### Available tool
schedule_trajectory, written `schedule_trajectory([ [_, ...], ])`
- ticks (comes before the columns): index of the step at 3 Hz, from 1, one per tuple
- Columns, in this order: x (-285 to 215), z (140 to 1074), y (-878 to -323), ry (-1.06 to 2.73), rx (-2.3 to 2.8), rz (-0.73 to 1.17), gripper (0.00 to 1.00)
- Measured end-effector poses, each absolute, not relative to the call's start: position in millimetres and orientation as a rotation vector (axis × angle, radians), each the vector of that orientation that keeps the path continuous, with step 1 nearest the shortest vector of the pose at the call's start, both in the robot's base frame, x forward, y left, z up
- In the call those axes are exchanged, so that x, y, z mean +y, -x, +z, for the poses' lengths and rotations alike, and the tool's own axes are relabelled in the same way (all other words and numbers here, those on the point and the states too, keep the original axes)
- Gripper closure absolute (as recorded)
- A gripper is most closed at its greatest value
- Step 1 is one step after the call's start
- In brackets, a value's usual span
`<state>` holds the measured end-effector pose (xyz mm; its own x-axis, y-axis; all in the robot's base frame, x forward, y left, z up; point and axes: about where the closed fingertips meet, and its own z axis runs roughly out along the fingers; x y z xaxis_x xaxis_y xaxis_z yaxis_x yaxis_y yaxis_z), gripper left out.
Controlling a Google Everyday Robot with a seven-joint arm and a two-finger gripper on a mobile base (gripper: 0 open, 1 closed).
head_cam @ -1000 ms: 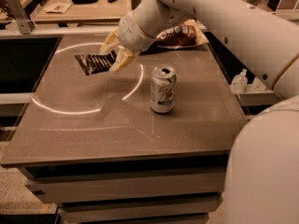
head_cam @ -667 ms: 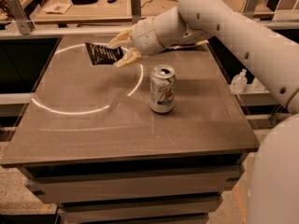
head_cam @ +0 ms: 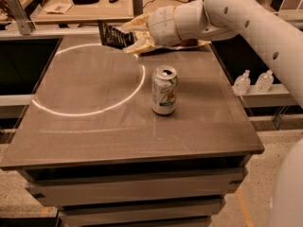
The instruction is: Move rxbar chocolate near brown chip bag
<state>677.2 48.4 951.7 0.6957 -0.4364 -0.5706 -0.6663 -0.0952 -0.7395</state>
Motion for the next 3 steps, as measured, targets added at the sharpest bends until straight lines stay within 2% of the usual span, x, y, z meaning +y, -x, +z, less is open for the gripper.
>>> schedule_trajectory([
  [3, -2, 918, -726, 1.459, 1.2, 0.481, 1.0],
])
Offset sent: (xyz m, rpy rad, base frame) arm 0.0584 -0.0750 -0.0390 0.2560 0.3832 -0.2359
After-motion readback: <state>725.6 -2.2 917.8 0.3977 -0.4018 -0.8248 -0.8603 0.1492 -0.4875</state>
